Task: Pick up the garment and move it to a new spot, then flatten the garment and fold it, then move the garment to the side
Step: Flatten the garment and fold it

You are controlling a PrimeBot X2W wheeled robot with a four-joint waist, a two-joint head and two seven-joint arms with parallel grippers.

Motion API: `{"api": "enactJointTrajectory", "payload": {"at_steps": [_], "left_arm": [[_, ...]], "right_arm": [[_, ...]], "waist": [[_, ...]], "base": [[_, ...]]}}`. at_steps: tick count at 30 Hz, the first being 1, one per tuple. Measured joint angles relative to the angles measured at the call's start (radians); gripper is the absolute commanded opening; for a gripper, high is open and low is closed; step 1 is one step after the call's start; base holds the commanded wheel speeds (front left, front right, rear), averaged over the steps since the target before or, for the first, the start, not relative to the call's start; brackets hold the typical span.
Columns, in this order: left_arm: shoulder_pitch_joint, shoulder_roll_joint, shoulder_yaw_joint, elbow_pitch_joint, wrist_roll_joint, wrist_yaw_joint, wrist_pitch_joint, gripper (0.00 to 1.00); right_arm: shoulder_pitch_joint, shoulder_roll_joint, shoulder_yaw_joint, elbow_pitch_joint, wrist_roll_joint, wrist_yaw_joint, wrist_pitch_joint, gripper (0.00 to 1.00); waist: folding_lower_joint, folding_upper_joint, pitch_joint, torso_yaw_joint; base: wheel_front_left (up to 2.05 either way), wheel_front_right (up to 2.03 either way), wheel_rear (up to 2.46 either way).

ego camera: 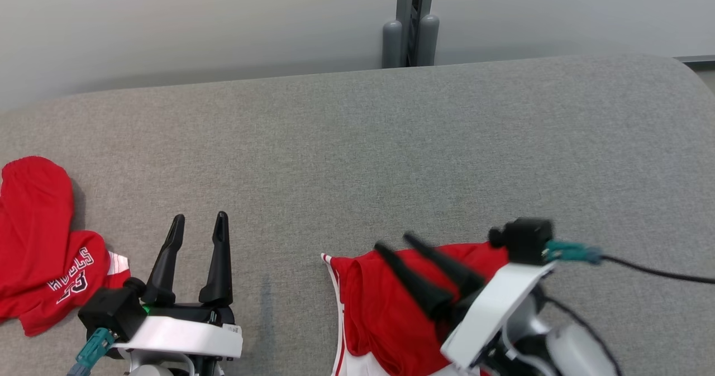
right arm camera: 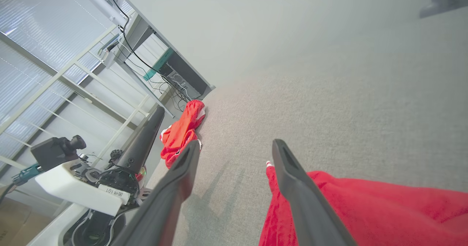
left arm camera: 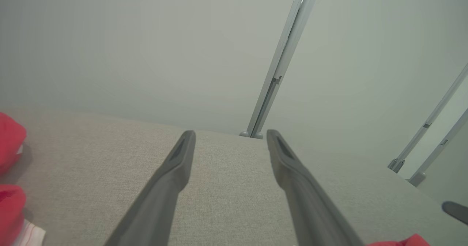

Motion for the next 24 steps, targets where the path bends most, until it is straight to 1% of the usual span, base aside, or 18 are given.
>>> {"api": "enactJointTrajectory", "payload": {"at_steps": [3,4,8,10,12,15,19,22,24], "left_arm": [[0.002,0.0,-0.001,-0.005,0.0,0.002,0.0,1.0],[0.002,0.0,-0.001,-0.005,0.0,0.002,0.0,1.0],[0.002,0.0,-0.002,-0.014,0.001,0.002,0.0,1.0],[0.002,0.0,-0.002,-0.018,0.001,0.002,0.0,1.0],[0.003,0.001,0.0,-0.023,0.002,0.002,0.0,1.0],[0.003,0.001,0.004,-0.03,0.002,0.002,0.0,1.0],[0.008,0.0,0.005,-0.04,0.004,0.0,0.0,1.0],[0.016,0.001,0.008,-0.044,0.005,-0.001,0.0,1.0],[0.017,0.001,0.007,-0.046,0.005,-0.001,0.0,1.0]], "right_arm": [[-0.027,-0.005,-0.09,-0.062,-0.121,0.0,-0.048,1.0],[-0.027,-0.005,-0.09,-0.062,-0.121,0.0,-0.048,1.0],[-0.045,-0.054,-0.17,-0.091,-0.301,0.0,-0.124,1.0],[-0.045,-0.072,-0.199,-0.089,-0.375,0.0,-0.171,1.0],[-0.041,-0.074,-0.237,-0.079,-0.418,0.0,-0.225,1.0],[-0.026,-0.103,-0.265,-0.051,-0.529,0.0,-0.305,1.0],[0.019,-0.092,-0.298,0.006,-0.599,0.0,-0.404,1.0],[0.052,-0.095,-0.299,0.055,-0.651,0.0,-0.456,1.0],[0.066,-0.087,-0.303,0.083,-0.661,0.0,-0.485,1.0]], "waist": [[0.0,0.0,-0.006,-0.006],[0.0,0.0,-0.006,-0.006],[0.0,0.0,-0.007,-0.01],[0.0,0.0,-0.008,-0.012],[0.0,0.0,-0.008,-0.015],[0.0,0.0,-0.006,-0.021],[0.0,0.0,-0.003,-0.027],[0.0,0.0,-0.001,-0.031],[0.0,0.0,0.001,-0.034]], "base": [[0.0,0.0,0.0],[0.0,0.0,0.0],[0.0,0.0,0.0],[0.0,0.0,0.0],[0.0,0.0,0.0],[0.0,0.0,0.0],[0.0,0.0,0.0],[0.0,0.0,0.0],[0.0,0.0,0.0]]}}
